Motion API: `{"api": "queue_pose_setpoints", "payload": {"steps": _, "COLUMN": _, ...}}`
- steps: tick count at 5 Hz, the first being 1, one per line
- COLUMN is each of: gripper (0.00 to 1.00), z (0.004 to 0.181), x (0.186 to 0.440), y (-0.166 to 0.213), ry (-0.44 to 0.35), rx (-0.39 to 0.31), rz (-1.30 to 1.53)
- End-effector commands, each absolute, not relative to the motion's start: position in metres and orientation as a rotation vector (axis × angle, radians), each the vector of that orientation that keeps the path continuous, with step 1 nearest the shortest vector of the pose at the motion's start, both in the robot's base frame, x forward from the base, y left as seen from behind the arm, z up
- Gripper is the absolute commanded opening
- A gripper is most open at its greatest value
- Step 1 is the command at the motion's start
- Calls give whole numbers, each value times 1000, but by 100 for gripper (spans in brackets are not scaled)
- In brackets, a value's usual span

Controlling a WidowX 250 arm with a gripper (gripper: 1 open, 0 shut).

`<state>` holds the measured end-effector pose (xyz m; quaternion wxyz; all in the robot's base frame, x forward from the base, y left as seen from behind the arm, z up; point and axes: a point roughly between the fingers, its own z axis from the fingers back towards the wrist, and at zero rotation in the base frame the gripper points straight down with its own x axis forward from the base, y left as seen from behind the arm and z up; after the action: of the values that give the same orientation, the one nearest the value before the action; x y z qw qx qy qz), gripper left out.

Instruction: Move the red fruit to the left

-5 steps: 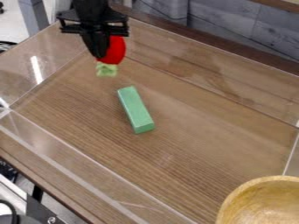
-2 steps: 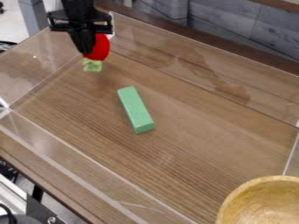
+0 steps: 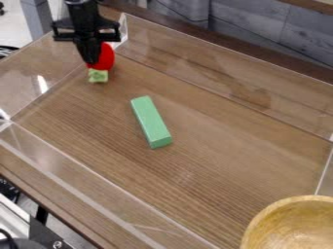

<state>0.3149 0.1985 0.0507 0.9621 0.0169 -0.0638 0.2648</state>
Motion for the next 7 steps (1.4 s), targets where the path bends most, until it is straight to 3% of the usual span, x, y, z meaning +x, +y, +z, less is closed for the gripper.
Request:
{"api": "queue_pose_setpoints", "payload": {"steps": 1, "gripper": 0, "z": 61, "x": 318, "y": 218, "ry": -173, "rx": 56, "rz": 571}}
{"api": "queue_pose_setpoints", "payload": {"steps": 4, "gripper": 0, "z": 35, "x": 309, "y": 216, "ry": -108, "rx": 15, "rz": 651}}
{"api": "queue_pose_setpoints", "payload": {"steps": 5, "gripper": 100, "z": 27, "x": 309, "y": 213, "ry": -86, "rx": 5, "rz": 686}}
{"api": "queue_pose_setpoints", "payload": {"steps": 7, "gripper": 100, "z": 39, "x": 304, "y": 210, "ry": -56, "rx": -28, "rz": 743}}
